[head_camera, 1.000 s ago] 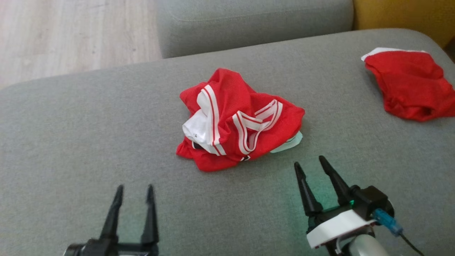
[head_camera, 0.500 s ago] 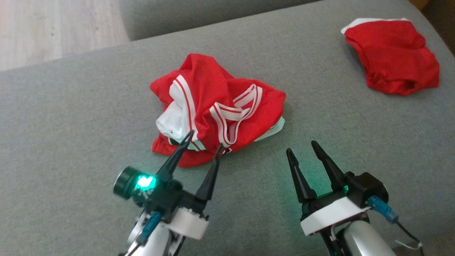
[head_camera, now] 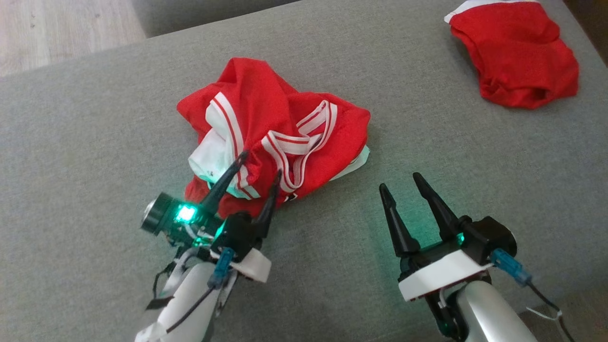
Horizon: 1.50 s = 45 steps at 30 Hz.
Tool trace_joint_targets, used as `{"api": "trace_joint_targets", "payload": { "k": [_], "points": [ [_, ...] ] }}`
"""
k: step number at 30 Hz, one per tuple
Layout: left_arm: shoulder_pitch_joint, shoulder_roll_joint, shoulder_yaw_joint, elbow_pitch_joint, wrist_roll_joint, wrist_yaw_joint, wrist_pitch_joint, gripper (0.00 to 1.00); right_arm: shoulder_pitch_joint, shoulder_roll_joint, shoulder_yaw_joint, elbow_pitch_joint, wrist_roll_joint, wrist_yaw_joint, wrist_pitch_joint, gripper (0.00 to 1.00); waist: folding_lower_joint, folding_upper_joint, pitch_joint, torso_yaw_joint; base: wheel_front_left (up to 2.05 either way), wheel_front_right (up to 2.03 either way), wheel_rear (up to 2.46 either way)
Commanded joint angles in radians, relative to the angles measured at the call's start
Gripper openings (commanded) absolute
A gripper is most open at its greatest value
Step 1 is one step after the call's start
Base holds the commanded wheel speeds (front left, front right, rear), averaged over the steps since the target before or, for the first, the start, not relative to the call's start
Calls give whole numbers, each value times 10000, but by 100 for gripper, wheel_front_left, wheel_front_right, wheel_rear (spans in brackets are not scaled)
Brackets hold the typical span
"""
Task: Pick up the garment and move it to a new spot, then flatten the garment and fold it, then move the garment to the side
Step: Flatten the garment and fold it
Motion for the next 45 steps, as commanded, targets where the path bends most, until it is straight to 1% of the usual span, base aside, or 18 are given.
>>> {"api": "trace_joint_targets", "payload": {
  "k": [1,4,5,6,7,10,14,19,22,25,28,31,34,38,42,43,44,45],
  "points": [
    [-211,151,377,-196,-37,92,12,100,-217,32,215,-337,73,67,-24,100,-2,0,-9,-10,0,0,0],
    [-232,204,430,183,-191,6,118,100,-200,32,192,-339,130,67,-24,100,-2,0,-47,-75,0,0,0],
    [-239,203,425,243,-267,-66,107,90,-195,32,186,-339,146,67,-24,100,-2,0,-68,-98,0,0,0],
    [-247,188,416,262,-349,-124,83,41,-189,32,183,-344,161,67,-24,100,-2,0,-85,-122,0,0,0],
    [-266,173,386,270,-413,-192,59,0,-188,32,193,-342,175,67,-24,100,-2,0,-100,-153,0,0,0],
    [-396,97,200,164,-618,-507,-30,0,-203,32,220,-343,218,67,-24,100,-2,0,-137,-267,0,0,0],
    [-906,-60,-154,-267,-978,-1127,-111,0,-258,32,306,-334,284,67,-24,100,-2,0,-140,-454,0,0,0],
    [-2608,-163,-541,-993,-1167,-1619,-140,0,-372,32,465,-366,402,67,-24,100,-2,0,-83,-764,0,0,0],
    [-4018,-175,-553,-1381,-1238,-1752,-147,0,-374,32,478,-425,492,67,-24,100,-2,0,-107,-871,0,0,0],
    [-5361,-199,-258,-1869,-1505,-1794,-149,0,-318,32,466,-431,528,67,-24,100,-2,0,-156,-871,0,0,0],
    [-6448,-239,319,-2455,-2004,-1695,-150,0,-257,32,459,-408,556,67,-24,100,-2,0,-225,-714,0,0,0],
    [-6878,-115,937,-2908,-2346,-1488,-151,0,-211,32,401,-374,509,67,-24,100,-2,0,-321,-449,0,0,0],
    [-6210,338,1603,-3031,-2724,-1306,-151,0,-144,32,264,-360,398,67,-24,100,-2,0,-380,-76,0,0,0],
    [-3737,922,2501,-3231,-3325,-969,-152,0,-40,32,31,-334,170,67,-24,100,-2,0,-297,465,0,0,0],
    [-854,1140,3443,-3150,-3803,-609,-152,0,-1,32,-297,-289,-83,67,-24,100,-2,0,-84,986,0,0,0],
    [-247,1135,3680,-3095,-3872,-540,-152,5,-13,32,-357,-265,-149,67,-24,100,-2,0,-38,1071,0,0,0],
    [-247,1135,3680,-3095,-3872,-540,-152,5,-13,32,-357,-265,-149,67,-24,100,-2,0,-38,1071,0,0,0],
    [291,1098,3902,-3016,-3946,-497,-152,39,-31,32,-412,-260,-185,67,-24,100,-2,0,8,1146,0,0,0]
  ]
}}
